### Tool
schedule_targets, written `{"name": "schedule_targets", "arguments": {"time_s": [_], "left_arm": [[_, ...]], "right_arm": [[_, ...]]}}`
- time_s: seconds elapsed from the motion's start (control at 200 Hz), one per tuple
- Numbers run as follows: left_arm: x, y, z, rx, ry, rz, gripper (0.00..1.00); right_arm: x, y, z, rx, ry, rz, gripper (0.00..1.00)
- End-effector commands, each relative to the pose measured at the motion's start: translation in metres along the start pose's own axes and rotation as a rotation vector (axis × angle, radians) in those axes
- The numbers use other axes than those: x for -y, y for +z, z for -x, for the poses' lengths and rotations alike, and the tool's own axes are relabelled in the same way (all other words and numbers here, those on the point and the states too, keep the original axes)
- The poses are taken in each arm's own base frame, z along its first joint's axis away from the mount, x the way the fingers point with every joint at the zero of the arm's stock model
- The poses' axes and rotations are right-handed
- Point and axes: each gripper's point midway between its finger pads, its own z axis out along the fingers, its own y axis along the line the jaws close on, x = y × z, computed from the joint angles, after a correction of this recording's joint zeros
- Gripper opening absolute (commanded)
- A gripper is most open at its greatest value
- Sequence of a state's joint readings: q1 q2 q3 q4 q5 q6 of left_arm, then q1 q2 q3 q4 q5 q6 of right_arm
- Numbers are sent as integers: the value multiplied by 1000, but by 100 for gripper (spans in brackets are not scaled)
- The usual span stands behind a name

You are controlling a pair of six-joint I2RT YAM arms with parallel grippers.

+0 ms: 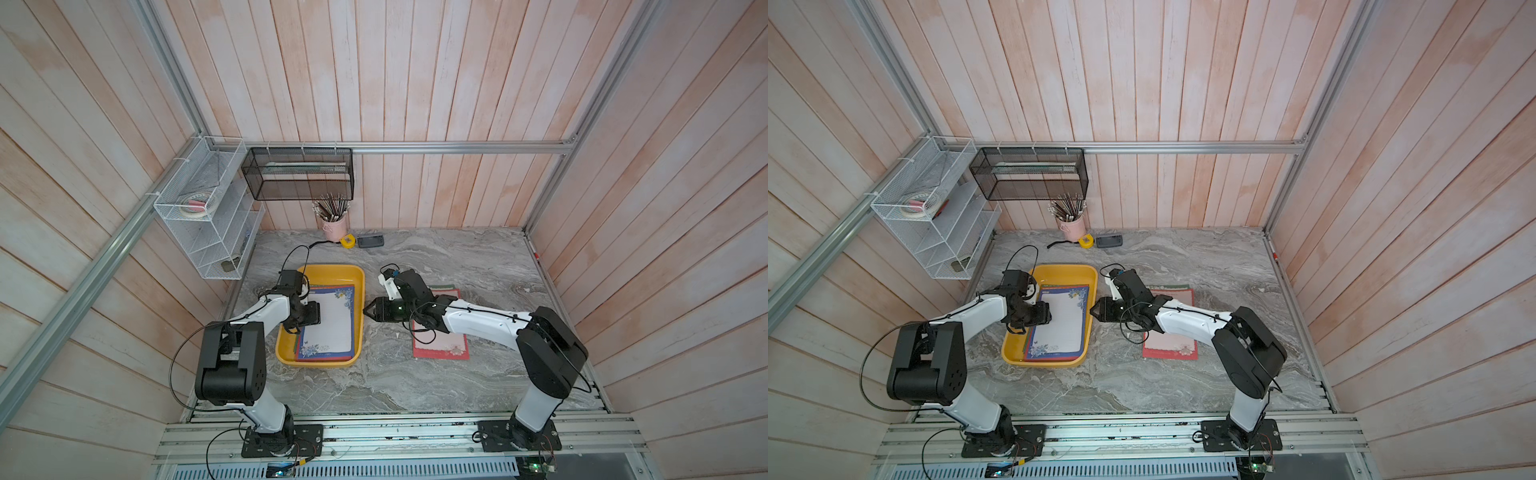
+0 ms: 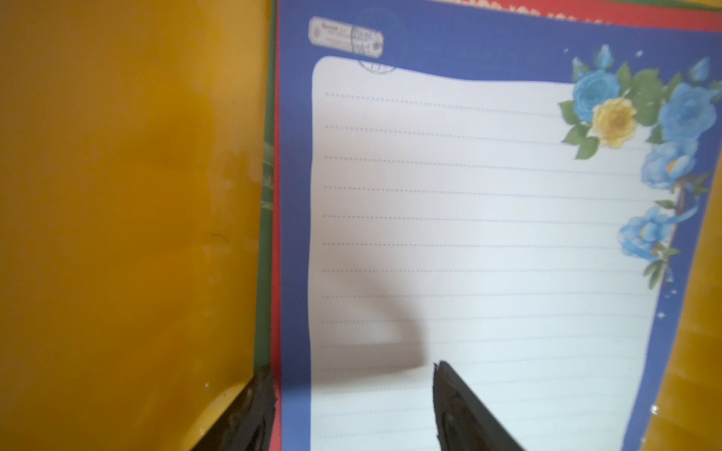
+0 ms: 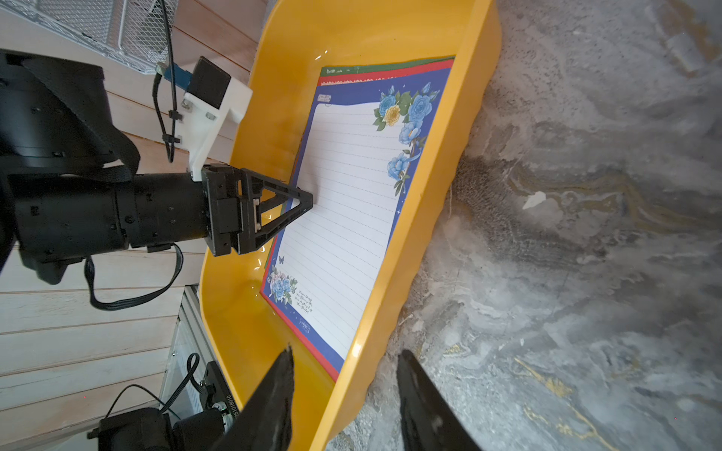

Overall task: Take out the stationery paper from the storage box
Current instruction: Pick up the stationery paper from the storage box.

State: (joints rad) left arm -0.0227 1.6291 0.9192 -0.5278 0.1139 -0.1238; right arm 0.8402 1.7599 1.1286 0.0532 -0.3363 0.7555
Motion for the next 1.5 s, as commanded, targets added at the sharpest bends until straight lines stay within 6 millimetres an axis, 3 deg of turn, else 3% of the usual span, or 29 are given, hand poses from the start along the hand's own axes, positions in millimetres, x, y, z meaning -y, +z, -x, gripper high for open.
{"name": "schedule_targets", "arguments": {"time_s": [0.0, 0.7, 0.925, 1.105, 1.31, 1.495], "left_arm": [[-1, -2, 6, 12, 19, 21, 66], [-1, 2, 2, -9, 18, 28, 67], [15, -2, 6, 9, 8, -60, 67], [14, -3, 6, 11, 8, -53, 67], [14, -3, 6, 10, 8, -50, 67], [15, -2, 6, 8, 6, -58, 67]], "right_arm": [[-9, -1, 4, 6, -7, 23, 45], [-6, -1, -1, 0, 3, 26, 45], [-6, 0, -2, 2, 11, 35, 45], [1, 4, -1, 5, 46, 38, 44], [15, 11, 2, 4, 91, 20, 37], [12, 22, 0, -33, 107, 58, 33]]}}
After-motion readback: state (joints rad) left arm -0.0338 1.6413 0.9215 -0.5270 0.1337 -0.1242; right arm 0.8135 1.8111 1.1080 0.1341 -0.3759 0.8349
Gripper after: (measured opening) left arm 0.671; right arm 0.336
